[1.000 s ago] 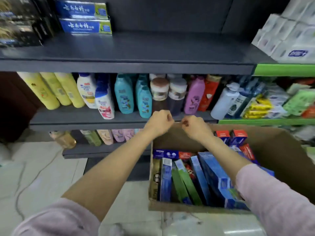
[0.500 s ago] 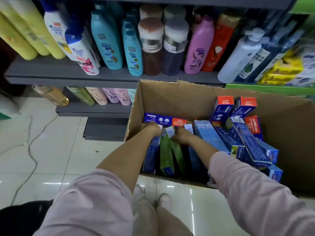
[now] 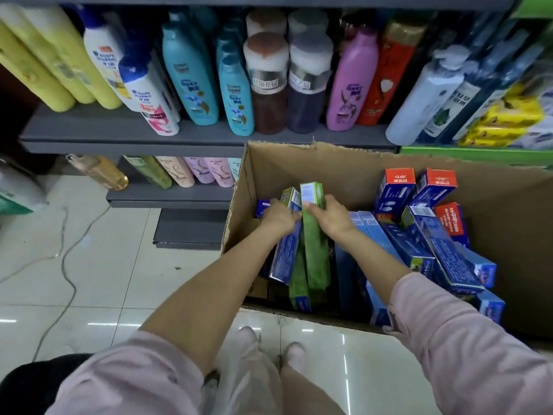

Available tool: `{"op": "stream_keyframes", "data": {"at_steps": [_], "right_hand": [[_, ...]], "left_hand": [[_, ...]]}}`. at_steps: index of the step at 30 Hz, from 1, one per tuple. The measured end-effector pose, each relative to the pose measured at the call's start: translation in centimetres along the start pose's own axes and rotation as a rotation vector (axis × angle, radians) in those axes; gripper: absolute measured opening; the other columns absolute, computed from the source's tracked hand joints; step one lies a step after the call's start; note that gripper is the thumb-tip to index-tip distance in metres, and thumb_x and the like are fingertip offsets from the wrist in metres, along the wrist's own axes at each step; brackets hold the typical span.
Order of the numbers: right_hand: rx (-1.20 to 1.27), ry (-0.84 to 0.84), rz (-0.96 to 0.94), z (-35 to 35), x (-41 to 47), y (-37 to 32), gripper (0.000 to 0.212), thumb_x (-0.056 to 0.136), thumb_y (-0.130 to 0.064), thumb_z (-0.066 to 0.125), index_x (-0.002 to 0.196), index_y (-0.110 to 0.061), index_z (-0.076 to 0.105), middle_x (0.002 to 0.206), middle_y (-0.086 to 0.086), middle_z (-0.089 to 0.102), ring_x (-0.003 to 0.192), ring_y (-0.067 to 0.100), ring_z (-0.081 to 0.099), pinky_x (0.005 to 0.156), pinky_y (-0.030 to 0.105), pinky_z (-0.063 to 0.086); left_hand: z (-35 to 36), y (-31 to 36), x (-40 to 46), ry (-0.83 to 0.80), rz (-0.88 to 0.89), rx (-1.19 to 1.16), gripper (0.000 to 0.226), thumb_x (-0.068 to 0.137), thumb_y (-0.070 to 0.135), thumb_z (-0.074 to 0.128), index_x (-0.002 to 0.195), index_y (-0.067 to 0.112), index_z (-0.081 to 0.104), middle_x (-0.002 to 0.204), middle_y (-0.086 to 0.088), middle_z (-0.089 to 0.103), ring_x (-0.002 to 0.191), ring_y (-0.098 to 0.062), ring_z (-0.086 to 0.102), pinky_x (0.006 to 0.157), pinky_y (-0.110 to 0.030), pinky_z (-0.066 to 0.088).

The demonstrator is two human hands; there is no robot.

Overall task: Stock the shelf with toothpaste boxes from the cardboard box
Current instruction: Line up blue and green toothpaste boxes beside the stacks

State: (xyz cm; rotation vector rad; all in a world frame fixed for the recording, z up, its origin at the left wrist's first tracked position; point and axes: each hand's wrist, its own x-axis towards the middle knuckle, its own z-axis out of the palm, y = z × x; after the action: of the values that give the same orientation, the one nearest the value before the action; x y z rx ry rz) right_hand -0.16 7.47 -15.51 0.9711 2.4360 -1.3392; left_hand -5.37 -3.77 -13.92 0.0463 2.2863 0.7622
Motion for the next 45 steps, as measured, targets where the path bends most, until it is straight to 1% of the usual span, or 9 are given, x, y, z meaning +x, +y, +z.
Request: {"op": "stream_keyframes", "data": {"at_steps": [11, 14, 20, 24, 31, 34, 38, 42, 45], "right_hand": [[0.506, 0.110, -0.328, -5.3, -5.3, -10.6, 0.034, 0.091, -0.047, 0.052, 0.112, -0.022, 0.042, 0.106, -0.004, 0.061, 0.105, 0.019, 0.057, 0.093, 0.037, 0.044], [0.562, 0.075, -0.402, -6.2, -6.6, -14.9, 0.038, 0.084, -0.037, 0.053, 0.115, -0.018, 0.042, 0.094, -0.011, 0.057, 0.099, 0.018, 0.057, 0.090, 0.037, 0.045], [0.480, 0.051, -0.639, -5.7, -8.2, -22.9, 0.032, 0.091, -0.017, 0.056, 0.121, -0.017, 0.046, 0.107, -0.003, 0.060, 0.103, 0.016, 0.058, 0.093, 0.034, 0.047], [0.357, 0.150, -0.788, -4.9, -7.6, -28.2, 0.044, 0.089, -0.026, 0.062, 0.130, -0.024, 0.046, 0.116, -0.009, 0.061, 0.108, 0.009, 0.056, 0.092, 0.026, 0.042], [0.300, 0.270, -0.760, -2.9, -5.4, -38.2, 0.054, 0.095, -0.026, 0.047, 0.145, -0.030, 0.028, 0.129, -0.005, 0.053, 0.118, 0.018, 0.049, 0.086, 0.024, 0.032], [0.273, 0.297, -0.728, -2.1, -4.1, -42.4, 0.056, 0.096, -0.019, 0.037, 0.149, -0.030, 0.021, 0.137, 0.002, 0.049, 0.120, 0.022, 0.046, 0.086, 0.025, 0.031], [0.013, 0.400, -0.765, -1.8, -2.6, -45.9, 0.065, 0.096, -0.015, 0.044, 0.152, -0.024, 0.013, 0.137, 0.014, 0.046, 0.124, 0.031, 0.044, 0.088, 0.027, 0.032], [-0.336, 0.528, -0.692, -2.6, -1.2, -48.6, 0.064, 0.097, -0.022, 0.045, 0.146, -0.046, 0.013, 0.107, 0.008, 0.045, 0.108, 0.032, 0.050, 0.095, 0.043, 0.040], [-0.566, 0.642, -0.591, -3.4, 0.7, -49.8, 0.069, 0.098, -0.009, 0.042, 0.142, -0.055, 0.015, 0.113, 0.005, 0.047, 0.111, 0.030, 0.047, 0.095, 0.048, 0.034]], "left_hand": [[-9.0, 5.2, -6.6, 0.153, 0.336, -0.458, 0.028, 0.084, 0.036, 0.048, 0.097, 0.012, 0.052, 0.090, -0.006, 0.063, 0.087, -0.023, 0.061, 0.081, -0.034, 0.046], [-13.2, 5.8, -8.9, 0.244, 0.485, -0.508, 0.015, 0.091, 0.021, 0.051, 0.105, 0.019, 0.049, 0.078, 0.006, 0.056, 0.073, -0.014, 0.054, 0.069, -0.027, 0.041], [-21.3, 4.7, -11.0, 0.325, 0.697, -0.601, 0.032, 0.089, 0.027, 0.064, 0.115, 0.027, 0.046, 0.090, 0.009, 0.066, 0.082, -0.014, 0.065, 0.085, -0.034, 0.051], [-27.9, 3.9, -9.9, 0.560, 0.803, -0.356, 0.061, 0.081, 0.033, 0.072, 0.133, 0.034, 0.041, 0.112, 0.014, 0.061, 0.102, -0.011, 0.059, 0.084, -0.022, 0.044], [-40.0, 4.6, -6.9, 0.865, 0.768, 0.194, 0.094, 0.071, 0.039, 0.078, 0.148, 0.030, 0.025, 0.108, -0.004, 0.044, 0.103, -0.024, 0.048, 0.096, -0.039, 0.040], [-44.5, 5.0, -5.7, 1.025, 0.715, 0.457, 0.087, 0.073, 0.043, 0.075, 0.142, 0.013, 0.032, 0.128, -0.008, 0.045, 0.122, -0.027, 0.043, 0.095, -0.035, 0.035], [-48.5, 4.9, -4.3, 1.126, 0.684, 0.586, 0.073, 0.079, 0.043, 0.070, 0.138, 0.019, 0.034, 0.124, -0.010, 0.050, 0.111, -0.030, 0.048, 0.089, -0.038, 0.037], [-50.6, 5.3, -2.8, 1.157, 0.683, 0.589, 0.068, 0.081, 0.043, 0.067, 0.137, 0.023, 0.033, 0.114, -0.008, 0.057, 0.106, -0.031, 0.052, 0.084, -0.038, 0.035], [-51.4, 6.4, -1.4, 1.138, 0.684, 0.615, 0.069, 0.080, 0.045, 0.068, 0.136, 0.024, 0.033, 0.115, -0.008, 0.057, 0.109, -0.029, 0.052, 0.085, -0.037, 0.034]]}}
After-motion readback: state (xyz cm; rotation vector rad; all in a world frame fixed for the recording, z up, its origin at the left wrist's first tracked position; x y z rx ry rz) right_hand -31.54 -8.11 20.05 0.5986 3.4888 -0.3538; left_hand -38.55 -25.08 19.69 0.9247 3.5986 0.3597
